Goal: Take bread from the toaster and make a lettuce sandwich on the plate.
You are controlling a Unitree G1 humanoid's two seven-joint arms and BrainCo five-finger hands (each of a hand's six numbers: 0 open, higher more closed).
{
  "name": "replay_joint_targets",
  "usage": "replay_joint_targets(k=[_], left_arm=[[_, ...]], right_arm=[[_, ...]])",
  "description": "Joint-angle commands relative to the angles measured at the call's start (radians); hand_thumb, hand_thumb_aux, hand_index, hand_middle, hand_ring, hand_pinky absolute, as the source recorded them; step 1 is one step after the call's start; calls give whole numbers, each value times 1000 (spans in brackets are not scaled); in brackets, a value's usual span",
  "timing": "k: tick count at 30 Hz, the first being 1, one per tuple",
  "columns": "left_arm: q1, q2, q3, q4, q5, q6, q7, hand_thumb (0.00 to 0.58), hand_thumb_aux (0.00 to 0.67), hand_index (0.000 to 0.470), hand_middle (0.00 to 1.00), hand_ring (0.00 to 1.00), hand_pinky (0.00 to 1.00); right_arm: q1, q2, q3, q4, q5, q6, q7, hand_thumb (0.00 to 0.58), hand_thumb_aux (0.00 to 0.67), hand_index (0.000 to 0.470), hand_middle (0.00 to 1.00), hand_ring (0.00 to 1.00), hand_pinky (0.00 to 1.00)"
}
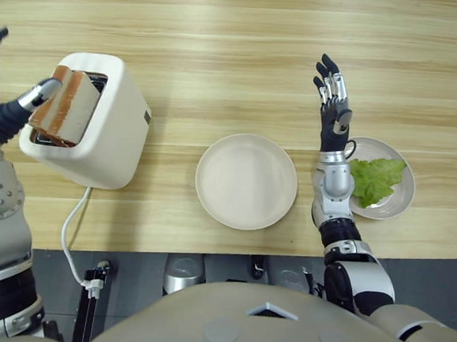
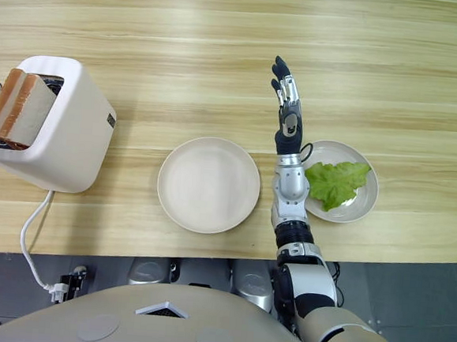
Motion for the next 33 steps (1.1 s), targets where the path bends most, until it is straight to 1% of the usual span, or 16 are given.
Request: replay_joint_targets(k=[1, 6, 11, 12, 13, 14, 15, 18, 19, 20, 21, 22, 23, 26, 27, 33], left_arm=[[5, 31, -17, 96, 11, 6, 21, 0, 0, 0, 0, 0, 0], [19, 71, -22, 204, 4, 1, 40, 0, 0, 0, 0, 0, 0], [14, 96, -46, 252, 10, 11, 50, 0, 0, 0, 0, 0, 0], [17, 97, -53, 253, 14, 13, 49, 36, 21, 14, 0, 0, 0], [23, 102, -65, 250, 35, 22, 54, 112, 68, 47, 0, 0, 0], [27, 107, -74, 248, 51, 29, 56, 100, 60, 41, 0, 0, 0], [32, 110, -82, 245, 60, 35, 57, 108, 66, 45, 0, 0, 0], [38, 122, -104, 233, 86, 57, 57, 183, 116, 79, 0, 0, 0], [39, 126, -111, 230, 92, 62, 57, 251, 166, 114, 0, 0, 0], [41, 129, -118, 226, 101, 69, 57, 275, 184, 126, 0, 0, 0], [46, 128, -121, 219, 105, 74, 55, 241, 158, 108, 0, 0, 0], [51, 125, -121, 209, 105, 78, 56, 241, 158, 108, 0, 0, 0], [54, 123, -122, 198, 106, 84, 57, 179, 113, 78, 0, 0, 0], [57, 121, -130, 163, 104, 93, 48, 175, 110, 76, 0, 0, 0], [58, 123, -138, 150, 108, 96, 42, 152, 95, 65, 0, 0, 0], [55, 124, -171, 101, 112, 108, 18, 144, 89, 61, 0, 0, 0]], right_arm=[[2, 2, -7, 0, 4, 12, -4, 0, 0, 0, 0, 0, 0], [6, -2, -9, -3, 4, 12, -6, 0, 0, 0, 0, 0, 0], [11, -4, -11, -9, 6, -1, -6, 0, 0, 0, 0, 0, 0], [10, -4, -12, -8, 5, -1, -7, 0, 0, 0, 0, 0, 0], [10, -4, -12, -7, 6, 0, -6, 0, 0, 0, 0, 0, 0], [9, -5, -13, -7, 7, -1, -6, 0, 0, 0, 0, 0, 0], [9, -5, -13, -6, 7, -2, -5, 0, 0, 0, 0, 0, 0], [11, -6, -15, -8, 8, -4, -6, 0, 0, 0, 0, 0, 0], [12, -7, -16, -9, 6, -4, -7, 0, 0, 0, 0, 0, 0], [12, -7, -15, -9, 5, -4, -8, 0, 0, 0, 0, 0, 0], [11, -8, -15, -8, 4, -4, -8, 0, 0, 0, 0, 0, 0], [10, -8, -14, -7, 3, -3, -7, 0, 0, 0, 0, 0, 0], [9, -8, -14, -5, 1, -2, -8, 0, 0, 0, 0, 0, 0], [7, -10, -15, 1, -3, -1, -11, 0, 0, 0, 0, 0, 0], [6, -11, -14, 3, -3, 0, -12, 0, 0, 0, 0, 0, 0], [3, -12, -13, 6, -11, 0, -20, 0, 0, 0, 0, 0, 0]])
